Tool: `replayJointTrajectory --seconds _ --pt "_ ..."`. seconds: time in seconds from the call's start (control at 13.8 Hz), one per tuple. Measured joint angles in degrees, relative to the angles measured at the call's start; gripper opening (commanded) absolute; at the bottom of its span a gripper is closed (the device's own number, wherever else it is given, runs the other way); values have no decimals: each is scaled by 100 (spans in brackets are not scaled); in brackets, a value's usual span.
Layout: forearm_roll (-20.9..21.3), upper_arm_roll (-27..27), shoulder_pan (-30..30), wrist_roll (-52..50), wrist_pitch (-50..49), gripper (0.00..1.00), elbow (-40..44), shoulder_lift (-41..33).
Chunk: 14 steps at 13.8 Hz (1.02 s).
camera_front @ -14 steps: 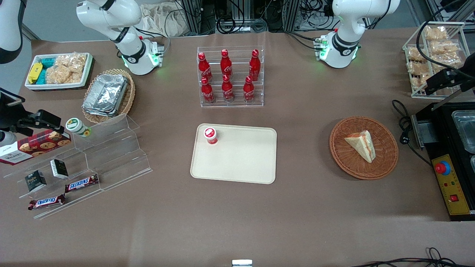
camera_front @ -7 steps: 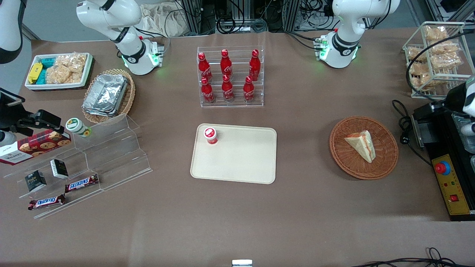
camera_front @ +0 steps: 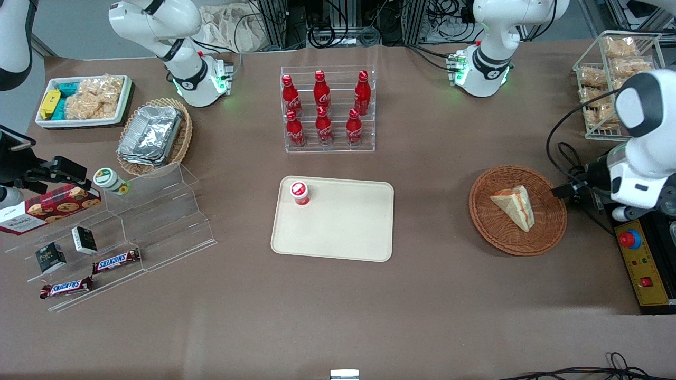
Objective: Place sandwich from basket to tray
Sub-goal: 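Lower the open left gripper onto the wrapped sandwich in the basket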
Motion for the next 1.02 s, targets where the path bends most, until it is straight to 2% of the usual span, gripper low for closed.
replayJointTrajectory --seconds 0.22,0.73,0.8,1.02 --pt "-191 -28 -14 -229 711 100 -272 477" --pt "-206 -101 -239 -844 2273 100 -901 1307" --pt "-206 -105 -279 -860 2375 91 -951 1382" --pt "-206 -105 -364 -868 2404 42 -974 1466"
